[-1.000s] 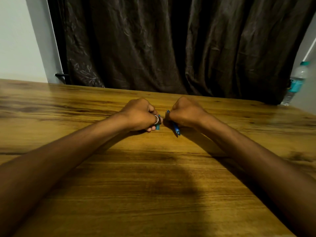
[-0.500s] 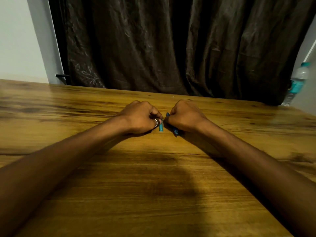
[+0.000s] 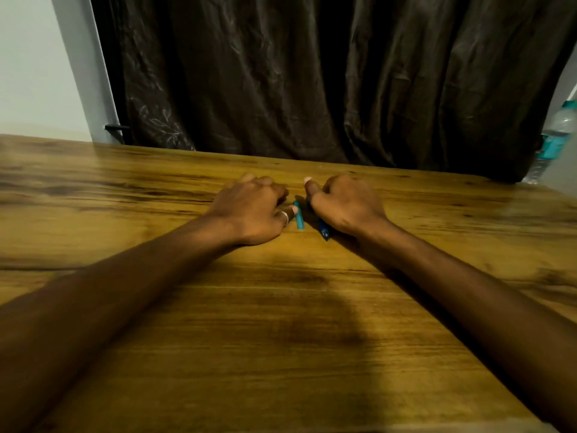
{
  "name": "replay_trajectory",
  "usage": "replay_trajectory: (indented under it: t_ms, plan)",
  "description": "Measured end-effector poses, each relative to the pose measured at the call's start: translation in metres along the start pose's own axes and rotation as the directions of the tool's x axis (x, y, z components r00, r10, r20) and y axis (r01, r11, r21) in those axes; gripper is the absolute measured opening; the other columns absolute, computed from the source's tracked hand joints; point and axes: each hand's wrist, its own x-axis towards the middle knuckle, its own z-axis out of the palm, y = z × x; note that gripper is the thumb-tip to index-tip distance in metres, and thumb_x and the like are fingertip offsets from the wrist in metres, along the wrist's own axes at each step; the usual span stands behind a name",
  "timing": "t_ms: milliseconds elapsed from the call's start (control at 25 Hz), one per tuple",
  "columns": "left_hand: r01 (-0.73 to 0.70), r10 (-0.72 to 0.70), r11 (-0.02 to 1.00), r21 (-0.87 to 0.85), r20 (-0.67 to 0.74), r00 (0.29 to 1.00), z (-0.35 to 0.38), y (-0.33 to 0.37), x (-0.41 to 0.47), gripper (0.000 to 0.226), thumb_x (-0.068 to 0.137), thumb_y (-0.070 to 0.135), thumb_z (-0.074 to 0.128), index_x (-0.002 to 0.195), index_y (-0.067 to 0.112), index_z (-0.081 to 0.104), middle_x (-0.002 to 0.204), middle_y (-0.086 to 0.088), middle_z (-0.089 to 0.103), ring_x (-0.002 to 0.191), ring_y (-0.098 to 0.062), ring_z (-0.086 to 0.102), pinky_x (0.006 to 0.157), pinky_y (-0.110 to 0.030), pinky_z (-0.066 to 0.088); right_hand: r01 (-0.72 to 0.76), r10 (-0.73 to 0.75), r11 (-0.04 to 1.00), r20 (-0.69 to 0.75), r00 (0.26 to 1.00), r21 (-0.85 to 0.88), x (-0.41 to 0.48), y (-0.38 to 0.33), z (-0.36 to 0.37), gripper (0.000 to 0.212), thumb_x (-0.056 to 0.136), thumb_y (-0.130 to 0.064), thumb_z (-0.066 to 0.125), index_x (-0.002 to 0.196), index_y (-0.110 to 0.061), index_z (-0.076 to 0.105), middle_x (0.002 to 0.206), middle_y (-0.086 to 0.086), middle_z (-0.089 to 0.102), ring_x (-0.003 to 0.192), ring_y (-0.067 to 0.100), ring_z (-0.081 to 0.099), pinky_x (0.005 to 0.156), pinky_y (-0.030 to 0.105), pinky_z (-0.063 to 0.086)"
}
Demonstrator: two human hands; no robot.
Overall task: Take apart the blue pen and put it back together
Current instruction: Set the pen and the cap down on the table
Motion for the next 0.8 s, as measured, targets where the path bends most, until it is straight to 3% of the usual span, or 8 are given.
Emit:
replay_trajectory:
  t_ms: [120, 200, 280, 360, 480, 560, 680, 800]
  plan:
    - [0.084, -0.089, 0.996, 0.035, 0.189, 0.978, 0.013, -0.012, 0.003, 0.072, 0.095, 0.069, 0.027, 0.154, 0.026, 0.034, 0.164, 0.000, 0.033, 0.149, -0.024, 0.029, 0.118, -0.048, 0.028, 0.017, -0.015, 0.999, 0.055, 0.998, -0.032, 0.000, 0.005, 0.010, 0.083, 0.090, -0.076, 0.020, 0.097, -0.014, 0.075, 0.111, 0.016, 0.070, 0.109, 0.035, 0.062, 0.093, 0.045, 0.049]
    - [0.065, -0.073, 0.997, 0.040, 0.251, 0.965, 0.021, -0.020, 0.006, 0.078, 0.094, 0.070, 0.018, 0.158, 0.025, 0.022, 0.169, 0.002, 0.019, 0.155, -0.022, 0.016, 0.123, -0.047, 0.017, -0.025, 0.023, 0.999, 0.101, 0.995, 0.020, -0.003, 0.011, 0.014, 0.095, 0.083, -0.084, 0.013, 0.106, -0.015, 0.073, 0.115, 0.014, 0.069, 0.109, 0.033, 0.061, 0.096, 0.048, 0.049]
    - [0.056, -0.063, 0.998, 0.033, 0.254, 0.965, 0.025, -0.025, 0.003, 0.081, 0.092, 0.070, 0.013, 0.159, 0.025, 0.020, 0.169, 0.004, 0.016, 0.156, -0.020, 0.013, 0.125, -0.044, 0.012, -0.031, 0.027, 0.999, 0.097, 0.995, 0.038, -0.016, 0.017, 0.012, 0.097, 0.081, -0.088, 0.010, 0.108, -0.016, 0.070, 0.118, 0.010, 0.067, 0.111, 0.030, 0.060, 0.096, 0.043, 0.047]
    - [0.087, -0.084, 0.996, -0.002, 0.228, 0.970, 0.030, -0.024, -0.013, 0.084, 0.088, 0.070, 0.009, 0.159, 0.027, 0.021, 0.169, 0.007, 0.017, 0.155, -0.017, 0.012, 0.123, -0.042, 0.008, 0.015, -0.013, 1.000, 0.085, 0.996, -0.021, -0.042, 0.026, 0.008, 0.097, 0.085, -0.086, 0.008, 0.119, -0.016, 0.065, 0.131, 0.010, 0.063, 0.126, 0.030, 0.054, 0.101, 0.042, 0.040]
    - [0.146, -0.141, 0.989, -0.015, 0.157, 0.977, 0.024, -0.011, -0.048, 0.080, 0.090, 0.068, 0.014, 0.157, 0.026, 0.029, 0.167, 0.005, 0.025, 0.155, -0.019, 0.017, 0.123, -0.044, 0.009, 0.038, 0.005, 0.989, 0.283, 0.959, -0.146, -0.079, 0.025, -0.009, 0.105, 0.086, -0.085, 0.002, 0.155, -0.012, 0.034, 0.165, 0.012, 0.029, 0.154, 0.027, 0.020, 0.121, 0.048, 0.014]
    - [0.184, -0.181, 0.983, 0.005, 0.220, 0.959, 0.008, -0.001, -0.059, 0.080, 0.092, 0.066, 0.019, 0.157, 0.021, 0.030, 0.167, -0.001, 0.026, 0.155, -0.024, 0.018, 0.124, -0.048, 0.011, 0.015, 0.055, 0.982, 0.364, 0.930, -0.187, -0.089, 0.016, -0.023, 0.106, 0.087, -0.084, 0.003, 0.159, -0.009, 0.019, 0.169, 0.012, 0.016, 0.156, 0.026, 0.008, 0.124, 0.050, 0.005]
    - [0.214, -0.197, 0.977, 0.001, 0.388, 0.900, -0.017, 0.008, -0.056, 0.083, 0.092, 0.064, 0.018, 0.159, 0.016, 0.025, 0.169, -0.006, 0.020, 0.156, -0.029, 0.012, 0.124, -0.052, 0.009, 0.006, 0.094, 0.977, 0.450, 0.888, -0.214, -0.087, -0.001, -0.046, 0.099, 0.092, -0.078, 0.014, 0.159, -0.004, 0.018, 0.168, 0.017, 0.016, 0.156, 0.030, 0.008, 0.123, 0.054, 0.008]
    - [0.218, -0.195, 0.976, 0.002, 0.453, 0.870, -0.027, 0.012, -0.051, 0.082, 0.093, 0.062, 0.017, 0.159, 0.014, 0.022, 0.169, -0.010, 0.017, 0.156, -0.033, 0.009, 0.124, -0.054, 0.007, -0.011, 0.112, 0.981, 0.518, 0.848, -0.194, -0.081, -0.009, -0.057, 0.097, 0.094, -0.072, 0.026, 0.158, -0.001, 0.016, 0.168, 0.021, 0.015, 0.156, 0.035, 0.007, 0.122, 0.057, 0.008]
